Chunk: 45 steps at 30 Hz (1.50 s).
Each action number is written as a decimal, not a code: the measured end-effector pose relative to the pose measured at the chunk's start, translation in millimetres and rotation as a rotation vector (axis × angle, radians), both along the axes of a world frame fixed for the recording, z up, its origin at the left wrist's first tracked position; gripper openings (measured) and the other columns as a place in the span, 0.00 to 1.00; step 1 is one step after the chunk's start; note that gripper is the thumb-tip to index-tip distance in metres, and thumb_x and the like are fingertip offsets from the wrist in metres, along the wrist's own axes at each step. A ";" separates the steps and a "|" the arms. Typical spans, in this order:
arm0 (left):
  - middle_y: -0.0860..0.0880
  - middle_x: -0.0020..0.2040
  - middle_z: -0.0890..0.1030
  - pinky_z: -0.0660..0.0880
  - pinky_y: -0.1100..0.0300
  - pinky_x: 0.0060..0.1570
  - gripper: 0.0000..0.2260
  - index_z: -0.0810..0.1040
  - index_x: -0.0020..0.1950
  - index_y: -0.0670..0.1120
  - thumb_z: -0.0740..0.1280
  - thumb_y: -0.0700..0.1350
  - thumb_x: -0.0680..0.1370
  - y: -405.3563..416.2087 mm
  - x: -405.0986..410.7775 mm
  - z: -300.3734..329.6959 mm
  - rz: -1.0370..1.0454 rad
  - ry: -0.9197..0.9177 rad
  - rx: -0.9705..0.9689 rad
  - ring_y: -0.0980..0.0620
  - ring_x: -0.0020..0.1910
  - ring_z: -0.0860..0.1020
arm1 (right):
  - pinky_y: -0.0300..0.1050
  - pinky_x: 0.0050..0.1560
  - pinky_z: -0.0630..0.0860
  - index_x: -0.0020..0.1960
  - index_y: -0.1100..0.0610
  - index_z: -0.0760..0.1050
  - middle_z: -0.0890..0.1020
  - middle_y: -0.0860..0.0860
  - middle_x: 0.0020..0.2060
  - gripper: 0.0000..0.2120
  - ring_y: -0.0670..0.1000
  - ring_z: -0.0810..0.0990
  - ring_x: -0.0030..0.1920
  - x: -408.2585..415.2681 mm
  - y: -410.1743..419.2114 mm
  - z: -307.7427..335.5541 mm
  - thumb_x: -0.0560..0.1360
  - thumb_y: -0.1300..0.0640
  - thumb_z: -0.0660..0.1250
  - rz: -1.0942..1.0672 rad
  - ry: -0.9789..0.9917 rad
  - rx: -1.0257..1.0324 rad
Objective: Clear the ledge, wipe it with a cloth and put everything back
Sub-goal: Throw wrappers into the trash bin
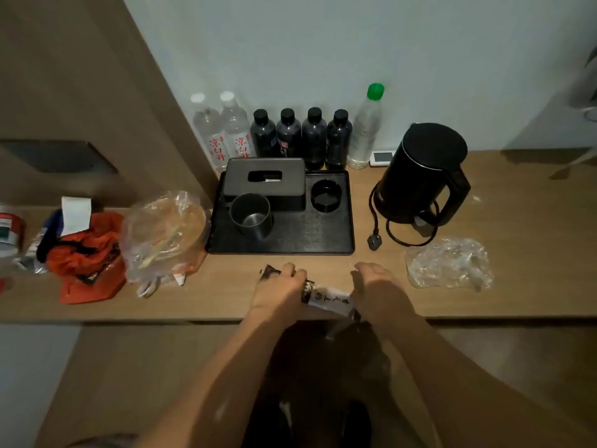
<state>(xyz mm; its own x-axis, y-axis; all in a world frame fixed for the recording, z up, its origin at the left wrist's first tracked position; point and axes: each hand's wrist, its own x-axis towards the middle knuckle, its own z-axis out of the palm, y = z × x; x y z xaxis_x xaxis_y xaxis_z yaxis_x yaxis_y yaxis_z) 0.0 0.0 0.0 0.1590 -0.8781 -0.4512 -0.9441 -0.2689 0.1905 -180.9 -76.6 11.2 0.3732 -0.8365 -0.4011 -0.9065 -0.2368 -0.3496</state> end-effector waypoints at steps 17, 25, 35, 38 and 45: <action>0.48 0.64 0.72 0.78 0.52 0.57 0.22 0.71 0.68 0.48 0.72 0.40 0.76 -16.6 -45.4 -18.3 -0.051 -0.151 -0.038 0.47 0.60 0.76 | 0.68 0.74 0.53 0.79 0.52 0.53 0.49 0.61 0.79 0.35 0.65 0.47 0.78 -60.9 -70.8 -36.9 0.76 0.54 0.65 -0.361 0.199 -0.125; 0.49 0.65 0.72 0.77 0.54 0.55 0.20 0.70 0.70 0.50 0.68 0.45 0.79 -21.7 -43.7 -19.6 0.023 -0.155 -0.055 0.48 0.60 0.76 | 0.61 0.69 0.66 0.69 0.55 0.69 0.68 0.59 0.67 0.20 0.63 0.67 0.68 -72.3 -74.6 -70.9 0.78 0.56 0.62 -0.357 0.145 -0.104; 0.49 0.64 0.73 0.80 0.53 0.52 0.19 0.71 0.69 0.50 0.68 0.44 0.79 -19.0 -76.2 3.3 0.127 -0.137 -0.075 0.48 0.58 0.77 | 0.41 0.51 0.70 0.66 0.56 0.75 0.77 0.54 0.60 0.14 0.47 0.74 0.52 -97.6 -59.6 -24.1 0.81 0.60 0.61 -0.562 -0.320 -0.191; 0.49 0.60 0.74 0.81 0.52 0.49 0.14 0.72 0.67 0.49 0.65 0.45 0.81 -23.0 -92.0 18.3 0.185 -0.103 -0.126 0.48 0.54 0.78 | 0.38 0.52 0.68 0.70 0.56 0.72 0.75 0.52 0.63 0.17 0.46 0.72 0.55 -107.4 -39.3 -0.7 0.82 0.58 0.60 -0.697 -0.392 -0.161; 0.49 0.59 0.75 0.81 0.53 0.47 0.12 0.74 0.64 0.49 0.66 0.46 0.81 -35.9 -132.6 45.7 0.027 -0.024 -0.223 0.49 0.53 0.78 | 0.40 0.58 0.68 0.70 0.56 0.73 0.74 0.50 0.62 0.17 0.51 0.75 0.60 -150.7 13.4 42.4 0.82 0.59 0.62 -0.894 -0.497 -0.154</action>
<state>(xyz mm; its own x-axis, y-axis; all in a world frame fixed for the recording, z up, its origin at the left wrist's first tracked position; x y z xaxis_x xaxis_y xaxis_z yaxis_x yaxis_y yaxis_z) -132.6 -35.9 45.7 0.1926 -0.9509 -0.2421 -0.9421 -0.2482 0.2253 -331.6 -63.2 53.6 -0.3154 -0.9191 -0.2362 -0.5348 0.3778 -0.7558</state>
